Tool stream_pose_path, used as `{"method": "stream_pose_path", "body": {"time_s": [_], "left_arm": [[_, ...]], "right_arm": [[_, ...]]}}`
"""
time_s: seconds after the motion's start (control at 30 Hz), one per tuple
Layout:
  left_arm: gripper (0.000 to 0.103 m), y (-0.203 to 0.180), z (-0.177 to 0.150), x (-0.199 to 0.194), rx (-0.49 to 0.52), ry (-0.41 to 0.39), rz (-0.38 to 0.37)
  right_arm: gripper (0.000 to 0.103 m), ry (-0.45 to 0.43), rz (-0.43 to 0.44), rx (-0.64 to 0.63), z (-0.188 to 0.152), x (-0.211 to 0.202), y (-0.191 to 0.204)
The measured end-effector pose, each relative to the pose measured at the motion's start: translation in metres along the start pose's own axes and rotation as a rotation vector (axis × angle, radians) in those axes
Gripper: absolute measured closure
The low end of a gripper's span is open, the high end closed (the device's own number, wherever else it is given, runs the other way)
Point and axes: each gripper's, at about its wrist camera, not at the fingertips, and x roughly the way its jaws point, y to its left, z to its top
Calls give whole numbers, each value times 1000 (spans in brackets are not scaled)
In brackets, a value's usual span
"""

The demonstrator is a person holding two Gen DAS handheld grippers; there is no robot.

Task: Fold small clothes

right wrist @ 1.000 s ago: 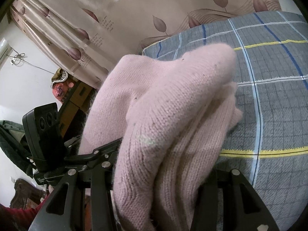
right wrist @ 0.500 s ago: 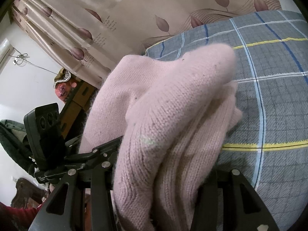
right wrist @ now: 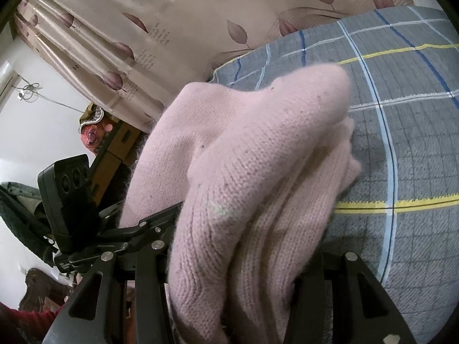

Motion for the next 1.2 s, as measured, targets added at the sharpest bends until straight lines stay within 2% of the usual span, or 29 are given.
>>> {"method": "stream_pose_path", "body": {"time_s": [0.37, 0.6, 0.83, 1.0, 1.1, 1.2], "left_arm": [[39, -2, -10, 2, 10, -32, 26], [30, 1, -15, 2, 8, -67, 59], [14, -5, -21, 0, 41, -113, 154], [11, -8, -26, -4, 44, -144, 187], [8, -10, -30, -8, 51, -176, 228], [7, -16, -32, -12, 68, -198, 270]], "right_arm": [[58, -6, -14, -8, -6, 0, -4], [49, -23, -60, -56, -15, -3, 0], [40, -58, -98, -73, -30, -11, 0], [34, -84, -158, -120, -40, -18, 7], [29, -88, -187, -141, -47, -21, 8], [28, -90, -215, -160, -58, -24, 10]]}}
